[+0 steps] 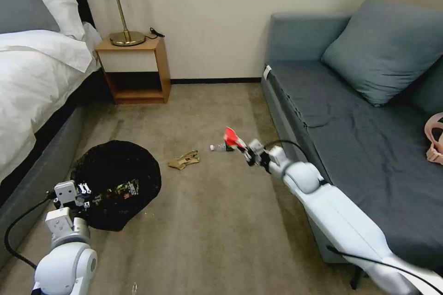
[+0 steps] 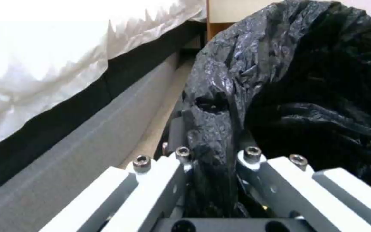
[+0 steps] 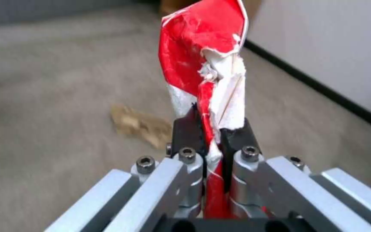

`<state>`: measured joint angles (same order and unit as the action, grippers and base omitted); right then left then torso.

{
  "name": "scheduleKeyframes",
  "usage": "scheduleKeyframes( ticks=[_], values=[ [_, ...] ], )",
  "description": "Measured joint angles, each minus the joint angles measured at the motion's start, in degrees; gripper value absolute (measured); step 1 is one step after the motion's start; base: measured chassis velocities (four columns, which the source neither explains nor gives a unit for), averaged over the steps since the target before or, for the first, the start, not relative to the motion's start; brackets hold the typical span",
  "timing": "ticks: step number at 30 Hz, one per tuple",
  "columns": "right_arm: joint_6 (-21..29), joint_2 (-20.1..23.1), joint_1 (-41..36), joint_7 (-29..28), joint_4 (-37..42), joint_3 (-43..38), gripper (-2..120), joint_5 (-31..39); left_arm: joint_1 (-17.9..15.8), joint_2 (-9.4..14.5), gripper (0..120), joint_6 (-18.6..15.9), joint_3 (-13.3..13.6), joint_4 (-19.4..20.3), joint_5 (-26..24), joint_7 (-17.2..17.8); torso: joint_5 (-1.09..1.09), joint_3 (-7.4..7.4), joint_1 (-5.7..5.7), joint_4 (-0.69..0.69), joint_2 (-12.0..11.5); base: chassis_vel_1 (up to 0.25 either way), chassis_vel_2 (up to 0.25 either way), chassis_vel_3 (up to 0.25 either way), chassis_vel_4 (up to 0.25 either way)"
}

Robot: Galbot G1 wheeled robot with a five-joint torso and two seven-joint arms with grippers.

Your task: Pick up the trash bin, then pick up the garbage on the floor and place it into the trash bin.

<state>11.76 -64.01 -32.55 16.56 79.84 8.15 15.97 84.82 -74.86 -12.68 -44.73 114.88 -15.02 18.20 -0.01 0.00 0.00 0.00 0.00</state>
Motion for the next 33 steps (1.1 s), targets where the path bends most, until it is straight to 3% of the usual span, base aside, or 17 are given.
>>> scheduleKeyframes(
  ticks=[12,13,15,33],
  values=[
    [1.2,-7.6,12.9,-1.7,0.1,13.7,4,9.2,-1.1,0.0,4,0.9,0.0,-2.1,0.1,0.1,-0.01,0.0,0.0,0.01,0.0,0.0,0.0,0.0,0.0],
    [1.3,-10.3,16.1,-1.9,0.0,16.6,4,11.0,-1.6,0.0,4,0.9,0.0,-2.6,0.1,0.2,-0.01,0.0,0.0,0.01,0.0,0.0,0.0,0.0,0.0],
    [1.3,-11.5,17.2,-1.9,-0.4,18.0,4,11.4,-1.8,-0.1,4,0.9,0.0,-2.8,0.1,0.3,-0.01,0.0,0.0,0.01,0.0,0.0,0.0,0.0,0.0],
    [0.2,-22.1,17.4,-2.7,-5.3,28.1,4,11.5,-2.2,0.5,4,1.2,-0.6,-3.3,-2.0,0.4,0.0,0.0,0.0,0.02,0.0,0.0,0.0,0.0,0.0]
  ],
)
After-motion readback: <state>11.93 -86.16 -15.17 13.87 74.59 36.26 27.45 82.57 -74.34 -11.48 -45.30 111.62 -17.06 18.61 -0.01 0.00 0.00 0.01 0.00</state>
